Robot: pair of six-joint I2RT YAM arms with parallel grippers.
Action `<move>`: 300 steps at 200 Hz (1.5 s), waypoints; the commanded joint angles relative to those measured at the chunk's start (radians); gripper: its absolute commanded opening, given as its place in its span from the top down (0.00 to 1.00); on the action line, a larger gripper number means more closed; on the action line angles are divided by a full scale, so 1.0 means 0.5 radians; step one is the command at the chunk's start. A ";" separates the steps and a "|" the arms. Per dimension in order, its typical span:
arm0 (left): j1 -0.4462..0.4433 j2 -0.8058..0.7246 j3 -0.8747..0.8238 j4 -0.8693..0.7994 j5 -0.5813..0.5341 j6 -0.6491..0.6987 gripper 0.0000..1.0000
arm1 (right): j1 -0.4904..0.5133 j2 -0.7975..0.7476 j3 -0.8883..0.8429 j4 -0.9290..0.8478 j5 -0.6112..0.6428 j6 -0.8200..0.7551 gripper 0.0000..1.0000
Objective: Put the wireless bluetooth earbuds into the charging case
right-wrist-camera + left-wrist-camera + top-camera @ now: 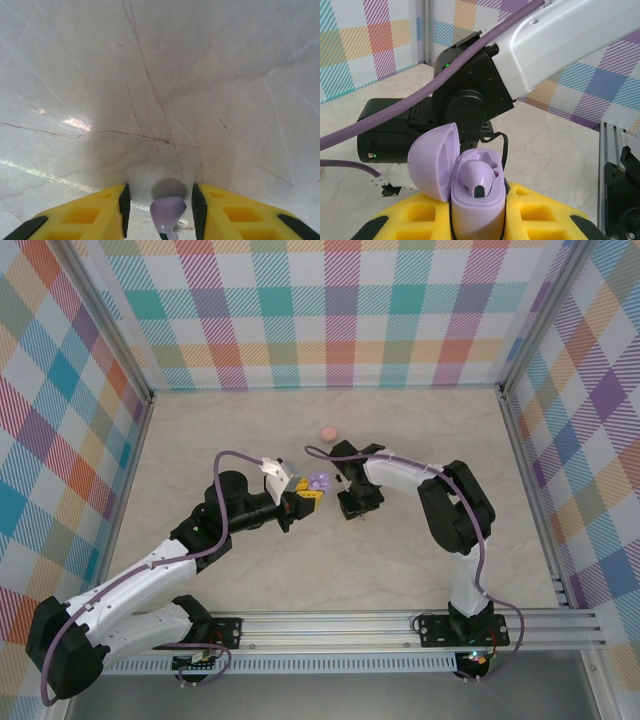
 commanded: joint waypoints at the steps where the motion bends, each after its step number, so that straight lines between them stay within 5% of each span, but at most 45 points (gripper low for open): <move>1: -0.034 -0.032 0.006 0.047 0.031 0.012 0.79 | -0.005 0.063 0.041 -0.098 -0.002 -0.044 0.60; 210: -0.032 -0.028 0.021 0.037 0.029 0.021 0.79 | -0.148 0.044 0.066 -0.144 0.005 0.159 0.76; 300: -0.034 -0.012 0.019 0.047 0.026 0.026 0.79 | -0.197 0.055 0.087 -0.188 -0.081 -0.188 0.53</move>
